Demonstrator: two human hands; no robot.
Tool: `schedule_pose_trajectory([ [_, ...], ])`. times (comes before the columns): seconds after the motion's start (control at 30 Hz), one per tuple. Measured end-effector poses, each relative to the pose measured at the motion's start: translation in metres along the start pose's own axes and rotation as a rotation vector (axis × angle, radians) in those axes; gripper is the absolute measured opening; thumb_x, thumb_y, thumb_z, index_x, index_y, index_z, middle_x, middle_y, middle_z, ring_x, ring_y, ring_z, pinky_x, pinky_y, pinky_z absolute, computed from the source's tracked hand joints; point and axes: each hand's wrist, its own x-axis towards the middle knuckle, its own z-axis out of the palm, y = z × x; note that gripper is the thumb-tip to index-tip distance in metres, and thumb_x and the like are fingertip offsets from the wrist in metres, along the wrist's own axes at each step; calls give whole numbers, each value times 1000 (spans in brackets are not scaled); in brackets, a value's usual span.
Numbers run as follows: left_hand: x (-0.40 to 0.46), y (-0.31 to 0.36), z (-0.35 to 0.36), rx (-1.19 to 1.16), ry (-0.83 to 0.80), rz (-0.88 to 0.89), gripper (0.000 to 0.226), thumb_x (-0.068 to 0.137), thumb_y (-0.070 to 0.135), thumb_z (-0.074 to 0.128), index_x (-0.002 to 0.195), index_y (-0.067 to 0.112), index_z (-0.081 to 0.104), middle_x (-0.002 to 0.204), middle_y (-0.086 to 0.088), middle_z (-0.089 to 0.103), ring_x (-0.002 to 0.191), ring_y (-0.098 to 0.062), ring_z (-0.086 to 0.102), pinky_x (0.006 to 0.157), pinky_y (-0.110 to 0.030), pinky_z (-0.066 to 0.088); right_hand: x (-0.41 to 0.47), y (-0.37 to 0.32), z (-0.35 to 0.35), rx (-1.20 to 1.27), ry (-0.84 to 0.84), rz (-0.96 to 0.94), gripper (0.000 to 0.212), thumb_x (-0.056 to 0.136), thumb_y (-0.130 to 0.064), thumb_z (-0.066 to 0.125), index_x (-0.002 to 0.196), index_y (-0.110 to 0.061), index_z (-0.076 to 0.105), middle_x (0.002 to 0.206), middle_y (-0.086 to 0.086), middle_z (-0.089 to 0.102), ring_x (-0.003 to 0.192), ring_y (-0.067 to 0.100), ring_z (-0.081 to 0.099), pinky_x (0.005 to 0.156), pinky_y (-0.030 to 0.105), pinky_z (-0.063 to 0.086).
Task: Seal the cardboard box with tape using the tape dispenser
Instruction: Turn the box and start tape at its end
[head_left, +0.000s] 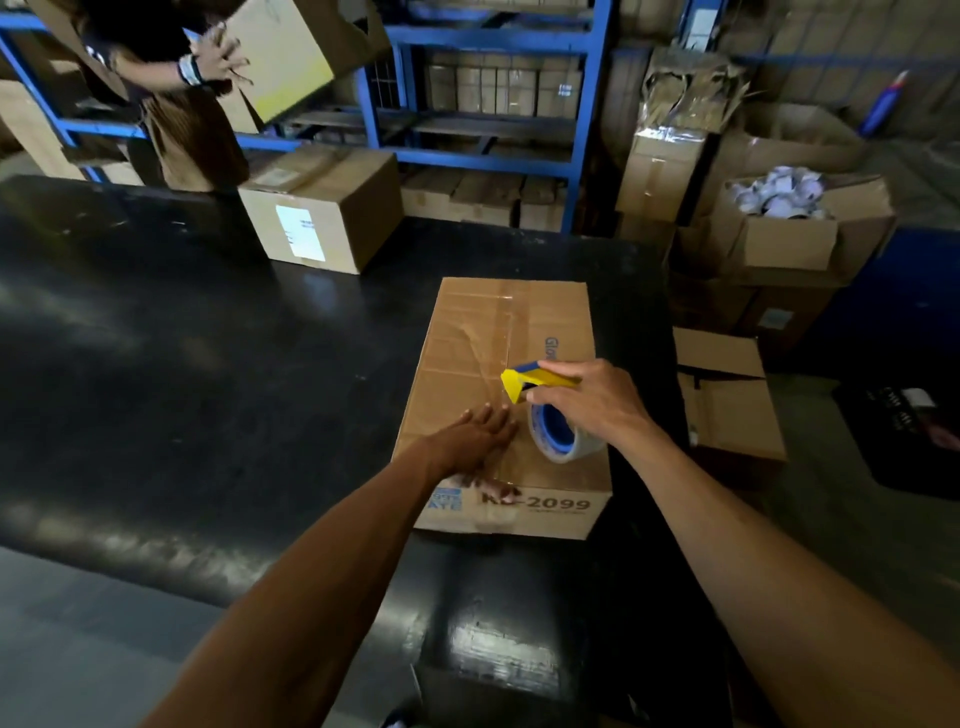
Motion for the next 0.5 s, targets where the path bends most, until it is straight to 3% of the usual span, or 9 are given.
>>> schedule_pose_trajectory([
  [0.17, -2, -8, 0, -12, 27, 61, 80, 101, 42, 49, 159, 14, 2, 166, -14, -4, 151, -39, -3, 121, -53, 5, -9, -6, 12, 0, 12, 13, 59, 68, -56, 75, 125, -46, 62, 133, -8, 58, 115, 15, 53, 96, 36, 47],
  [0.37, -4, -19, 6, -86, 72, 126, 96, 88, 51, 66, 159, 20, 9, 167, -7, -1, 152, -35, -3, 120, -55, 4, -23, -12, 27, 18, 26, 7, 57, 72, -53, 76, 126, -44, 61, 128, -9, 60, 111, 14, 55, 95, 38, 50],
  [0.43, -15, -17, 2, -217, 79, 121, 102, 82, 51, 73, 159, 20, 13, 166, -6, 7, 151, -30, 1, 121, -53, 4, -27, -12, 30, 6, 47, -3, 58, 71, -54, 76, 127, -44, 61, 128, -9, 61, 111, 14, 56, 95, 38, 50],
  [0.5, -31, -15, -9, -577, 125, 133, 85, 85, 31, 76, 154, 18, 28, 158, -7, 31, 145, -27, 26, 120, -48, 21, -33, -7, 31, 16, 66, -28, 58, 72, -52, 77, 127, -44, 61, 127, -12, 63, 109, 11, 57, 94, 35, 51],
])
